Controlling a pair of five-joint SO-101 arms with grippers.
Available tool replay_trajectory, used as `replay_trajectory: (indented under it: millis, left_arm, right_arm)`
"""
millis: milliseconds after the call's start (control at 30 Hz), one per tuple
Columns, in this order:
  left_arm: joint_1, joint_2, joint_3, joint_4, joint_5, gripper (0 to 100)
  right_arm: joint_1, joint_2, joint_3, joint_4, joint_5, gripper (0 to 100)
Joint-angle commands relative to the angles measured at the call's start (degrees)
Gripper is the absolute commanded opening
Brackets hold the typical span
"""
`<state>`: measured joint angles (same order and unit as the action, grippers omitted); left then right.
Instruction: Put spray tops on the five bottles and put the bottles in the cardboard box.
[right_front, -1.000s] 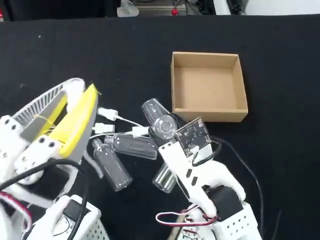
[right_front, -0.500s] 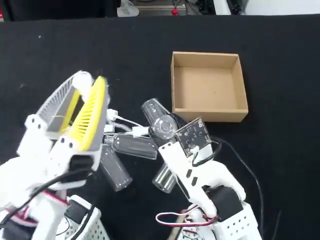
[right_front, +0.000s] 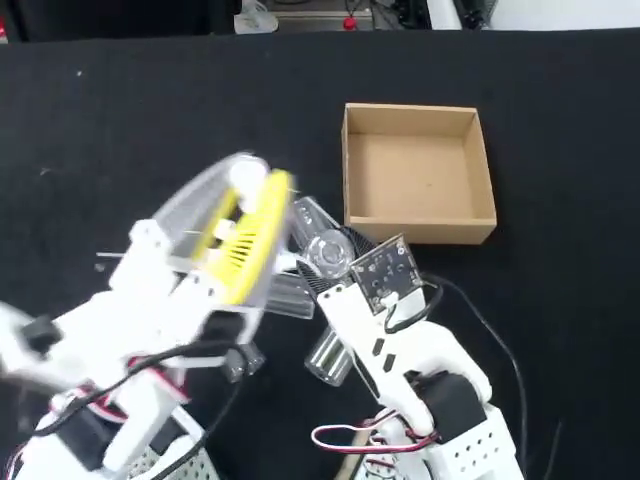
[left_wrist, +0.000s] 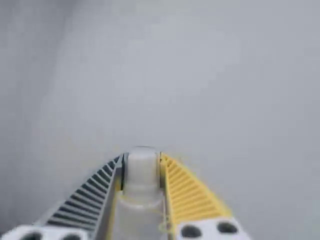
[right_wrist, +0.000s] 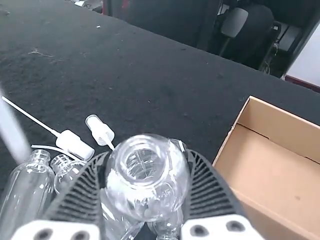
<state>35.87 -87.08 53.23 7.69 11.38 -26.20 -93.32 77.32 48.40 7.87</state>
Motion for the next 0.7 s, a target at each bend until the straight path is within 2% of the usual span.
replay_trajectory:
  millis: [0, 100, 200, 667]
  left_arm:
    - [6.0, 7.0, -1.0, -1.1, -7.8, 3]
    - [7.7, 11.4, -2.3, -1.1, -13.9, 3]
    - [7.6, 13.8, -3.1, -1.1, -16.5, 3]
    - [7.3, 14.6, 3.9, -14.6, -16.5, 3]
  right_arm:
    - [-0.6, -0.9, -0.4, -1.8, 0.0, 1.1]
    - [-0.6, -0.9, -0.4, -1.8, 0.1, 1.1]
    - [-0.6, -0.9, -0.4, -1.8, 0.1, 1.1]
    - [-0.6, -0.9, -0.6, -1.8, 0.1, 1.1]
